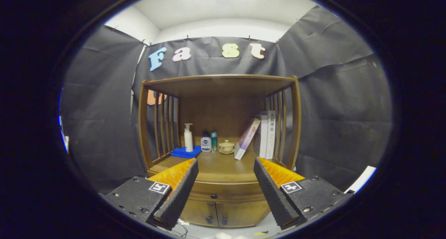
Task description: Pull open the drawer, take out the items inside it, and place them on the countertop above the cabinet.
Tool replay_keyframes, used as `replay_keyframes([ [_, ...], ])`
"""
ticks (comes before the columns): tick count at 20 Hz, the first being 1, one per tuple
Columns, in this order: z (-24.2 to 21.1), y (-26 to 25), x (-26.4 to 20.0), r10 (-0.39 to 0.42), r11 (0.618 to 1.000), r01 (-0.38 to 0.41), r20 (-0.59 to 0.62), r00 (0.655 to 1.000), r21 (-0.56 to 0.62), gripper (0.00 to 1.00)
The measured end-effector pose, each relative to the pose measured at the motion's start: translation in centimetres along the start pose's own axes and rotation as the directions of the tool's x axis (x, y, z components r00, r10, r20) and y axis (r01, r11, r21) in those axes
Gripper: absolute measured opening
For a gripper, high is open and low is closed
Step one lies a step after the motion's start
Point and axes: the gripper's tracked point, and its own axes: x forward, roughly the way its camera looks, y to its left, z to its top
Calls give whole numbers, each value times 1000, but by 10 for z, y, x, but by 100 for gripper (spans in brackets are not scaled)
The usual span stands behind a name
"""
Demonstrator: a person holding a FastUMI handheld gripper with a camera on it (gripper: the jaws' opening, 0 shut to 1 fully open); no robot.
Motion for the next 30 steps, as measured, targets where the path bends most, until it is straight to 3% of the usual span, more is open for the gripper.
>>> replay_keyframes([
  [6, -48, 18, 33, 8, 1000, -8, -2, 1000, -25, 100],
  [15, -166, 18, 93, 14, 1000, -14, -142, 990, -1, 100],
  [20, -195, 13, 122, -27, 999, 22, -177, 984, -30, 100],
  [30, -242, 22, 153, -20, 998, 36, -250, 968, 59, 67],
])
